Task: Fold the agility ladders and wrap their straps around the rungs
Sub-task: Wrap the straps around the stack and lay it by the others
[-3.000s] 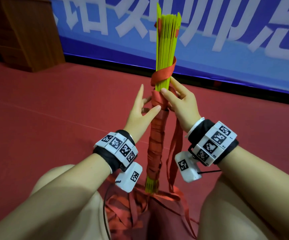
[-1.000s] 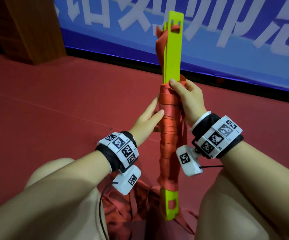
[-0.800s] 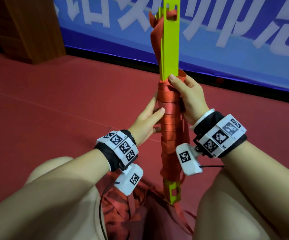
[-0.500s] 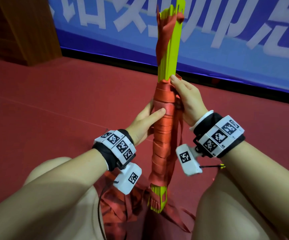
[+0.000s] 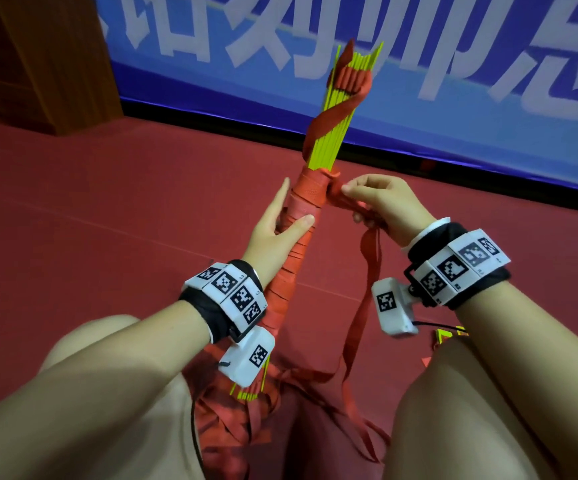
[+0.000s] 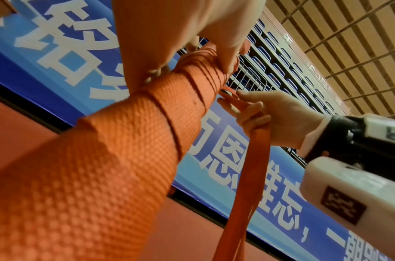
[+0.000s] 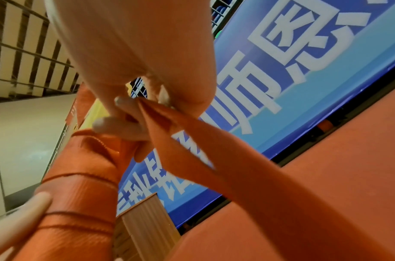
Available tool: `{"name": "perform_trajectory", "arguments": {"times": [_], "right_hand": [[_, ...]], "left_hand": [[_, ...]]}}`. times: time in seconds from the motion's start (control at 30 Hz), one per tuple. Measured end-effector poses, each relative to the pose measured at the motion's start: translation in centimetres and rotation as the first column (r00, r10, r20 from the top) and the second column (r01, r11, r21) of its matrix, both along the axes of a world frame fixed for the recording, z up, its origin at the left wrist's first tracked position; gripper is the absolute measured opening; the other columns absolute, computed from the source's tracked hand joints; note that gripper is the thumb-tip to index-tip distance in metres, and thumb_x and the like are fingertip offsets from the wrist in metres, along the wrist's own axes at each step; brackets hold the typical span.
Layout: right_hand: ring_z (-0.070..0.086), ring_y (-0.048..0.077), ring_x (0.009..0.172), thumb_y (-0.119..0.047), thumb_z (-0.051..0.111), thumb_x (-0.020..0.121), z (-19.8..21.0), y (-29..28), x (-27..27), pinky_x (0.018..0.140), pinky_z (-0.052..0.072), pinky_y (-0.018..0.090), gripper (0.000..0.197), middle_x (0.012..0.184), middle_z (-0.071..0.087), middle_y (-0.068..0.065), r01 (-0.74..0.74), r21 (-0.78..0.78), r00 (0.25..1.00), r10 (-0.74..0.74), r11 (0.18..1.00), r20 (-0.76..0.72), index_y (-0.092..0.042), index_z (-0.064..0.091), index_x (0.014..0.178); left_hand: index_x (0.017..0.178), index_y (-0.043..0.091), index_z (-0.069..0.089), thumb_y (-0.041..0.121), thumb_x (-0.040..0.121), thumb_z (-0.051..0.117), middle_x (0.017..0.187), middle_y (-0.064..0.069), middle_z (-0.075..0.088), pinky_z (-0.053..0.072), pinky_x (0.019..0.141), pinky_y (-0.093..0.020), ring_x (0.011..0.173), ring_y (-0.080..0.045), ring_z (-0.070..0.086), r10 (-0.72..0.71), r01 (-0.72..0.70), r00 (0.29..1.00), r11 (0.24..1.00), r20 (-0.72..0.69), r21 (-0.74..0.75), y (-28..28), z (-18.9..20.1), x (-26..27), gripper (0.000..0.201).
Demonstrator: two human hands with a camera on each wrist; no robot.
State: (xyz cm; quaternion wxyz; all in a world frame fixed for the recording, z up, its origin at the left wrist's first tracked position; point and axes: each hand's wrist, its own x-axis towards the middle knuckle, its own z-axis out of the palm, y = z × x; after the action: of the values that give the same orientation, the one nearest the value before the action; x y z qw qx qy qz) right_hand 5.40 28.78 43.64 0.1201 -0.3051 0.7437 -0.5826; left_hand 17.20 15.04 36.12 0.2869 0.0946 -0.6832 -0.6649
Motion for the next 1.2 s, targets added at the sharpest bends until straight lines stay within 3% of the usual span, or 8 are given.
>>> {"name": "perform_trajectory", "arguments": {"times": [0.2,0.37,0.53,0.63,0.8,0.97,1.07,1.2], "right_hand": [[0.041,0.004,0.032,-0.003,0.048,0.096,-0.7,-1.2,0.5,0.034,0.028,0.013,0.026,0.039,0.052,-0.004,0.141,-0.088,0.987,-0.133,0.986,0.089,-0.011,0.053,0.073],[0.056,0.011,0.044,-0.017,0.051,0.096,-1.7,-3.5,2.5,0.043,0.038,0.021,0.016,0.063,0.061,0.008,0.253,-0.184,0.967,-0.242,0.95,0.079,-0.006,0.058,0.106],[0.067,0.017,0.081,-0.048,0.072,0.075,-2.9,-4.9,4.0,0.08,0.054,0.037,0.053,0.09,0.071,0.001,0.263,-0.173,0.953,-0.284,0.949,-0.108,-0.016,0.063,0.116],[0.064,0.014,0.078,-0.05,0.074,0.07,-3.1,-5.0,3.9,0.073,0.054,0.035,0.051,0.093,0.07,0.0,0.268,-0.173,0.957,-0.284,0.948,-0.069,-0.018,0.067,0.109],[0.056,0.011,0.059,-0.029,0.071,0.082,-2.9,-4.7,3.2,0.059,0.045,0.029,0.022,0.07,0.061,-0.006,0.277,-0.18,0.957,-0.288,0.944,-0.038,-0.013,0.067,0.097],[0.031,0.002,0.039,-0.01,0.059,0.092,-1.1,-3.9,3.3,0.039,0.025,0.014,0.009,0.052,0.044,-0.01,0.04,-0.334,0.994,-0.004,0.942,0.11,-0.016,0.066,0.092],[0.03,0.002,0.041,-0.01,0.058,0.092,-0.2,-3.5,3.9,0.038,0.024,0.012,0.014,0.055,0.044,-0.008,-0.086,-0.38,0.984,0.137,0.921,0.111,-0.017,0.066,0.101],[0.038,0.004,0.043,-0.016,0.058,0.091,0.4,-3.1,3.5,0.038,0.026,0.013,0.014,0.06,0.051,-0.005,-0.187,-0.332,0.966,0.234,0.925,0.107,-0.013,0.064,0.104]], "left_hand": [[0.149,0.04,0.03,0.029,0.091,0.065,0.13,0.02,0.05,0.039,0.09,-0.005,0.116,0.002,0.051,0.096,-0.086,0.994,0.985,0.061,-0.147,0.3,-0.2,-0.1,0.068],[0.137,0.067,0.017,0.069,0.075,0.043,0.118,-0.005,0.063,0.049,0.094,-0.037,0.102,-0.024,0.062,0.204,-0.126,0.959,0.928,0.195,-0.35,0.3,-1.4,-0.7,0.067],[0.15,0.042,0.025,0.03,0.105,0.034,0.135,0.001,0.054,0.035,0.079,-0.013,0.115,-0.012,0.055,0.116,-0.078,0.981,0.969,0.156,-0.233,1.0,-0.7,-0.9,0.047],[0.149,0.041,0.026,0.028,0.103,0.041,0.13,0.013,0.051,0.033,0.08,-0.006,0.101,0.012,0.046,0.057,-0.03,0.989,0.981,0.133,-0.194,1.0,-0.7,-0.9,0.05],[0.149,0.043,0.024,0.022,0.102,0.043,0.112,0.012,0.047,0.029,0.084,-0.002,0.096,0.013,0.047,0.073,-0.035,0.992,0.947,0.106,-0.321,0.9,-0.5,0.0,0.055],[0.153,0.035,0.016,0.022,0.099,0.052,0.1,0.004,0.06,0.045,0.085,-0.016,0.09,0.0,0.06,-0.022,0.022,1.0,1.0,0.01,-0.011,-0.3,1.1,0.5,0.066],[0.133,0.036,0.047,0.033,0.082,0.067,0.122,0.002,0.063,0.047,0.102,-0.039,0.115,-0.018,0.061,-0.17,0.17,0.985,0.981,-0.01,0.093,0.1,1.6,1.0,0.055],[0.108,0.028,0.054,0.018,0.078,0.07,0.097,-0.012,0.064,0.059,0.077,-0.046,0.08,-0.029,0.068,-0.18,0.187,0.982,0.972,-0.054,0.146,0.5,1.6,1.3,0.036]]}}
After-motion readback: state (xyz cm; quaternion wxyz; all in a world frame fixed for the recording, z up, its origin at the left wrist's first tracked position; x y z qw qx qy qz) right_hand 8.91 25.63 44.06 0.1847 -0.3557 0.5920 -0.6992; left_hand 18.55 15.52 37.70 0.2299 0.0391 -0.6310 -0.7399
